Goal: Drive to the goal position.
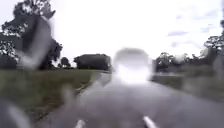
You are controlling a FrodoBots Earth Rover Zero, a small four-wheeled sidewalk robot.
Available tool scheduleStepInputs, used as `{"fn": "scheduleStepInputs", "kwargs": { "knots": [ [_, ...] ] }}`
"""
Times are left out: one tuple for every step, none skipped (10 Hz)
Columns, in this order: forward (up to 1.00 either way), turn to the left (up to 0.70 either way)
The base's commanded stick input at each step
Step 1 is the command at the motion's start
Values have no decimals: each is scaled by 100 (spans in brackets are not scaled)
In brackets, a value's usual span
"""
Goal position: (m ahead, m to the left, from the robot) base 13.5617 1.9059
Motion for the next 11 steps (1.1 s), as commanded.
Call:
{"fn": "scheduleStepInputs", "kwargs": {
  "knots": [
    [85, 0],
    [85, 0],
    [85, 0],
    [85, 0],
    [85, 0],
    [85, 0],
    [85, 0],
    [85, 0],
    [85, 0],
    [85, 0],
    [85, 0]
  ]
}}
